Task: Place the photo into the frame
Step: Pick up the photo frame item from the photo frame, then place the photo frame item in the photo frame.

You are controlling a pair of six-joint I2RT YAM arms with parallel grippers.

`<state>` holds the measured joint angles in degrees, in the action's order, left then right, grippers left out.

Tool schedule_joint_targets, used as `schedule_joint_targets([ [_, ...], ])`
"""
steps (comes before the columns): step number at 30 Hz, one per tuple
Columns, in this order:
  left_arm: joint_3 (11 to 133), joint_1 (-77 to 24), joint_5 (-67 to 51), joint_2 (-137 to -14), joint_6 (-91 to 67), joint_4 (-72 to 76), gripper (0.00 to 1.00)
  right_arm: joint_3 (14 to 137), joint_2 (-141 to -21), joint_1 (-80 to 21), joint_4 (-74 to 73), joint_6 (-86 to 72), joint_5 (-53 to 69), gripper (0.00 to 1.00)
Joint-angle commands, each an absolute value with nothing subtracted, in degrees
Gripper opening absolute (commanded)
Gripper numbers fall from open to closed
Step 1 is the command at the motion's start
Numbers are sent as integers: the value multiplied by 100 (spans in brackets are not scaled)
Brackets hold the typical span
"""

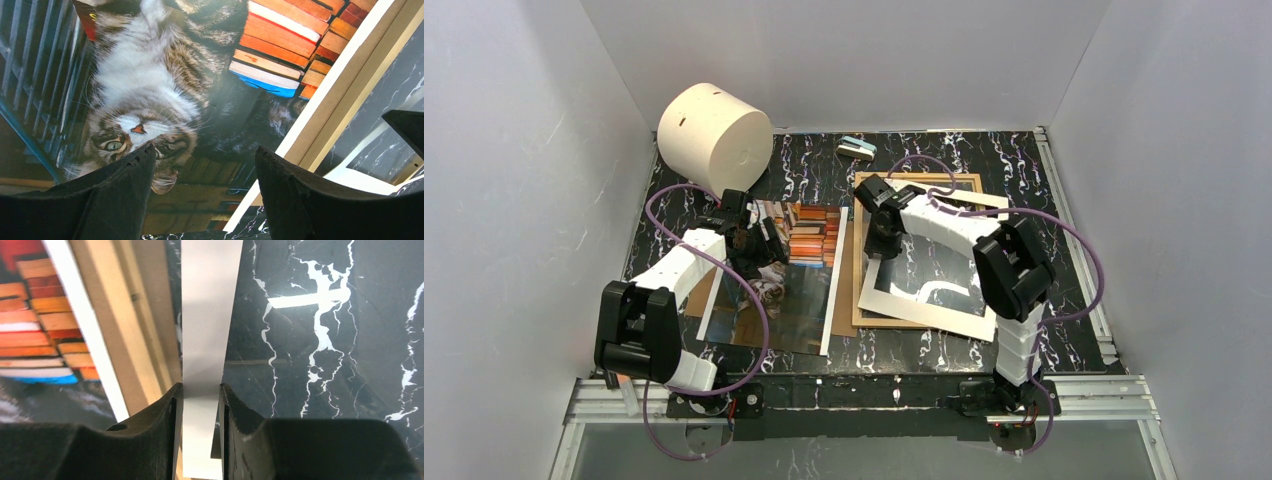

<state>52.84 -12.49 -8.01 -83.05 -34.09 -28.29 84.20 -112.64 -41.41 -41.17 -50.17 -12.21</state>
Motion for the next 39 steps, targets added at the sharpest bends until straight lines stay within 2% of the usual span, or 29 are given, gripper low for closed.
schedule_joint_targets([
  [1,5269,-1239,-778,-8305,-3349,-2892,70,8233,-10480,-4184,-3564,-4436,-1155,32],
  [14,5317,-1239,-782,-8380,-3375,-2892,70,7661,-10213,-4195,-2400,-3676,542,35],
  [25,5317,-1237,-736,-8357,-3349,-2956,70,7532,-10497,-4010,-2606,-3877,583,38],
  [29,5339,-1239,-738,-8374,-3340,-2954,70,7536,-10472,-3887,-3072,-4349,162,42],
  [34,5378,-1234,-738,-8410,-3336,-2962,70,7452,-10302,-3838,-2885,-4337,31,51],
  [39,5420,-1238,-762,-8442,-3331,-2971,70,7466,-10341,-3668,-2871,-4228,219,52],
])
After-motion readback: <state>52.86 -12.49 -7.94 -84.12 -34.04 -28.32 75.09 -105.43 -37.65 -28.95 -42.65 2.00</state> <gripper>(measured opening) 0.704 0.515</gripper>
